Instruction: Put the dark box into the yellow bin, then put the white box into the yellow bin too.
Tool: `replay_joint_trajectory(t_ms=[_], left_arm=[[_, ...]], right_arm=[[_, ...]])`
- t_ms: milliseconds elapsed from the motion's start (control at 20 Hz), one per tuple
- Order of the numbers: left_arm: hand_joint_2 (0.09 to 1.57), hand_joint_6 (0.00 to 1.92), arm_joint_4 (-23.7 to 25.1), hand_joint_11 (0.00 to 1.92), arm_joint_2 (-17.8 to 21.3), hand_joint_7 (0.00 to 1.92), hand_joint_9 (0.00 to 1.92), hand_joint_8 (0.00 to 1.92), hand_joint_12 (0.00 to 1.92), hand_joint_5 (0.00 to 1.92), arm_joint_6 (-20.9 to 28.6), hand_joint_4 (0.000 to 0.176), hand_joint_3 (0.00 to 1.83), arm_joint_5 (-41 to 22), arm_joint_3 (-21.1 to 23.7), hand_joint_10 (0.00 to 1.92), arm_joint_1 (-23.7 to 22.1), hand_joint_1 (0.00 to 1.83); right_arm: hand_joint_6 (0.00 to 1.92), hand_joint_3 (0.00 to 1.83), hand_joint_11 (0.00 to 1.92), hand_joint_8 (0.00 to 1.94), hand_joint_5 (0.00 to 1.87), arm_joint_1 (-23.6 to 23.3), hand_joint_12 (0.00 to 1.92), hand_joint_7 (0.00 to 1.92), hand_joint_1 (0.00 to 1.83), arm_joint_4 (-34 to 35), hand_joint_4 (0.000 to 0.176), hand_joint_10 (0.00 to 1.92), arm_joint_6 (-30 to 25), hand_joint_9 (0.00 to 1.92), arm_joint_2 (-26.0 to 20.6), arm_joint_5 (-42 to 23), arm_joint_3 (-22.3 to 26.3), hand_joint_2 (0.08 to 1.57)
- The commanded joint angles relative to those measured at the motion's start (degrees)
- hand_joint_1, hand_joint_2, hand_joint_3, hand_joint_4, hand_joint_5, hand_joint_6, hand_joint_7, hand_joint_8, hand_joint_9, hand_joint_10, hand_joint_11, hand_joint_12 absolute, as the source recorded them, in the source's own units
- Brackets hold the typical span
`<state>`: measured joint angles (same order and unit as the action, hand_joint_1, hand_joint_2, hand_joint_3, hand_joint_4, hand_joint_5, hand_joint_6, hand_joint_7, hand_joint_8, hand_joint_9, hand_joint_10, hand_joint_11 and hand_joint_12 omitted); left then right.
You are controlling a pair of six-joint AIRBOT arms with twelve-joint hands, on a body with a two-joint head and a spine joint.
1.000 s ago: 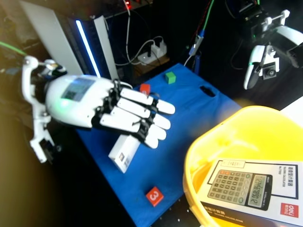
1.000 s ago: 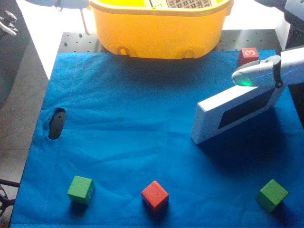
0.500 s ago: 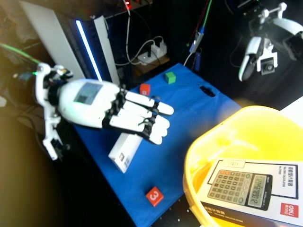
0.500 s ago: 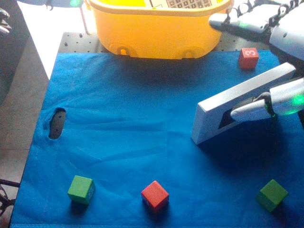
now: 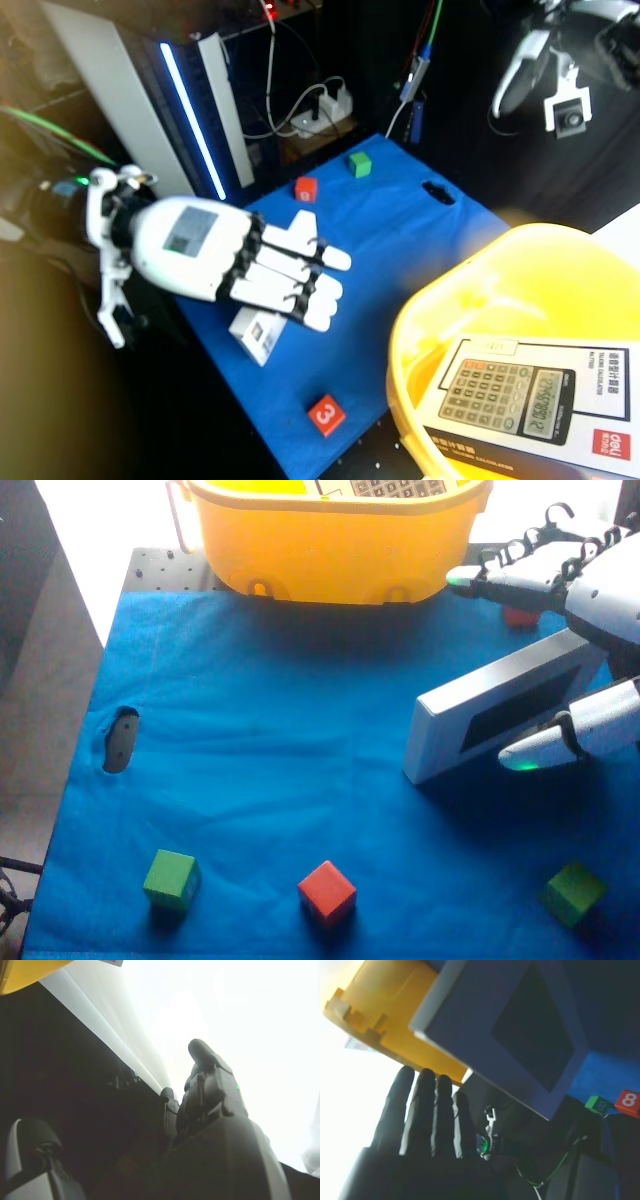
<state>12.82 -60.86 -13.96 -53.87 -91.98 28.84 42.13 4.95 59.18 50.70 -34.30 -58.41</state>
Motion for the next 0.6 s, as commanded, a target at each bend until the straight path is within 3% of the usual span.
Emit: replay_joint_trajectory(t_ms=[0,50,100,150,200,250,350,500,550], left_arm=[[0.86,0.02,-2.6,0.0,0.7,0.05,0.01,0.0,0.25,0.19,0.1,0.113,0.0,-7.6,0.6,0.0,-0.1,0.98],[0.86,0.0,-2.7,0.06,1.3,0.01,0.06,0.0,0.47,0.19,-0.3,0.126,0.0,-8.2,1.3,0.0,0.0,1.04],[0.88,0.0,-2.8,0.0,2.5,0.07,0.09,0.01,0.63,0.19,-1.1,0.164,0.0,-9.6,2.7,0.0,0.1,0.94],[0.88,0.0,-2.9,0.0,2.8,0.07,0.09,0.01,0.63,0.19,-1.4,0.164,0.0,-9.8,3.1,0.0,0.1,0.94],[1.06,0.05,-3.0,0.0,3.5,0.21,0.12,0.02,0.69,0.41,-1.8,0.02,0.02,-10.4,3.8,0.01,0.1,0.89],[1.1,0.03,-3.0,0.0,3.8,0.25,0.13,0.01,0.73,0.46,-2.1,0.0,0.01,-10.8,4.2,0.01,0.1,0.88],[1.11,0.03,-3.5,0.0,4.8,0.26,0.13,0.01,0.75,0.48,-2.5,0.0,0.0,-12.5,5.4,0.01,0.3,0.87],[1.11,0.03,-4.5,0.0,5.9,0.26,0.13,0.0,0.75,0.48,-3.0,0.0,0.0,-15.1,6.6,0.01,0.8,0.87],[1.11,0.03,-4.9,0.0,6.3,0.26,0.13,0.0,0.75,0.48,-3.4,0.0,0.0,-15.8,7.0,0.01,0.9,0.87]], right_arm=[[0.0,0.0,0.0,0.01,0.21,-0.3,0.51,0.36,0.64,0.6,0.079,0.0,-0.2,0.31,0.3,-6.7,-0.6,0.67],[0.0,0.0,0.0,0.0,0.21,-0.3,0.5,0.36,0.65,0.9,0.061,0.0,-0.2,0.31,0.6,-6.5,-0.9,0.67],[0.01,0.0,0.0,0.0,0.22,-0.2,0.5,0.35,0.67,1.2,0.06,0.0,-0.2,0.31,1.3,-6.1,-1.7,0.66],[0.01,0.0,0.0,0.0,0.22,-0.2,0.5,0.35,0.67,1.3,0.06,0.0,-0.2,0.31,1.4,-6.0,-1.8,0.66],[0.01,0.0,0.01,0.01,0.23,-0.1,0.51,0.37,0.67,1.3,0.065,0.01,-0.2,0.32,1.7,-5.8,-2.1,0.66],[0.01,0.0,0.03,0.01,0.23,-0.1,0.52,0.37,0.65,1.4,0.059,0.01,-0.2,0.34,1.9,-5.7,-2.3,0.65],[0.0,0.0,0.05,0.0,0.26,0.1,0.52,0.38,0.66,1.8,0.034,0.0,-0.2,0.36,2.5,-5.4,-2.9,0.64],[0.01,0.0,0.08,0.01,0.33,0.5,0.55,0.45,0.74,2.3,0.028,0.01,-0.2,0.41,3.4,-4.9,-3.8,0.66],[0.01,0.0,0.11,0.01,0.34,0.6,0.57,0.46,0.75,2.5,0.013,0.01,-0.2,0.43,3.8,-4.9,-4.1,0.67]])
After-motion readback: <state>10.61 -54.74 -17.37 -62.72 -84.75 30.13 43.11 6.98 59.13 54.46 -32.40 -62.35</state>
